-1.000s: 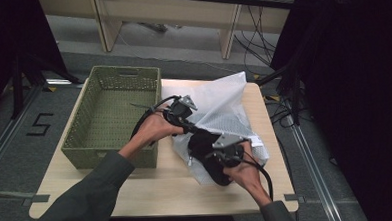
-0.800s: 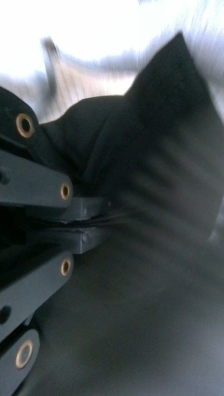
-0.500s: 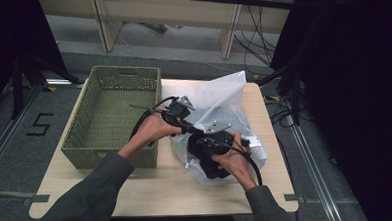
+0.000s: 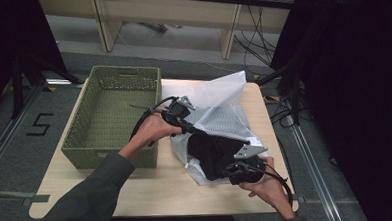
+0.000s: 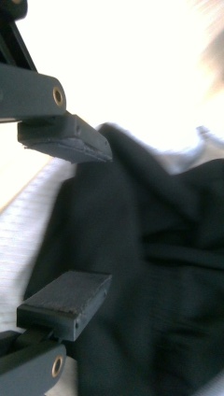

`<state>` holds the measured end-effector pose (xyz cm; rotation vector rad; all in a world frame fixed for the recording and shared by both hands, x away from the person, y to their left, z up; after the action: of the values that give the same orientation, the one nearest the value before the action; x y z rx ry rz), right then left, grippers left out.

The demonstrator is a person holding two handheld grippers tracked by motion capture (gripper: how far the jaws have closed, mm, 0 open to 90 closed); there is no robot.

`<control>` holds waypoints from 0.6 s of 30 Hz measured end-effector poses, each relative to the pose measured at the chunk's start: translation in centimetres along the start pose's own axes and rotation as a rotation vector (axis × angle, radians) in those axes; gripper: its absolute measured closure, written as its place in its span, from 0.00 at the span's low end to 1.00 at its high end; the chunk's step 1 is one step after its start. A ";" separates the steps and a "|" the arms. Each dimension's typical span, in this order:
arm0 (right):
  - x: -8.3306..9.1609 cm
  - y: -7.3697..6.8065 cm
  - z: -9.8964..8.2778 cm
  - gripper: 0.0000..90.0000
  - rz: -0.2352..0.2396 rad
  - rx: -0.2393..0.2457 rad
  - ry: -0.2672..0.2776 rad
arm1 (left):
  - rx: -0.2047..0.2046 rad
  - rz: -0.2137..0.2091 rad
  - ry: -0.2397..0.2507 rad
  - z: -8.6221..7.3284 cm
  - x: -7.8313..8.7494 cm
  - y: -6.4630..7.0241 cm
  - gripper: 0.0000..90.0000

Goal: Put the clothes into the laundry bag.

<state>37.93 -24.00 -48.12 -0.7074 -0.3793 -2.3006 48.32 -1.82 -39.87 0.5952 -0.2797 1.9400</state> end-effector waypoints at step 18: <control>-6.5 2.8 -0.2 0.93 -0.021 0.132 -0.105 | -0.020 -0.018 -0.002 0.1 -0.8 0.5 0.98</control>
<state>43.74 -22.66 -51.91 -0.7619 -0.5842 -2.2401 48.11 -2.69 -40.19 0.5852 -0.2938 1.9175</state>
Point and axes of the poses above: each handheld gripper's, and its own axes: x roughly backward along the jaws, z roughly out of its top, y roughly to its right, the point moved 4 cm from there along -x, roughly forward along the jaws, and after that the axes turned 14 degrees about y, right-handed, at the moved point
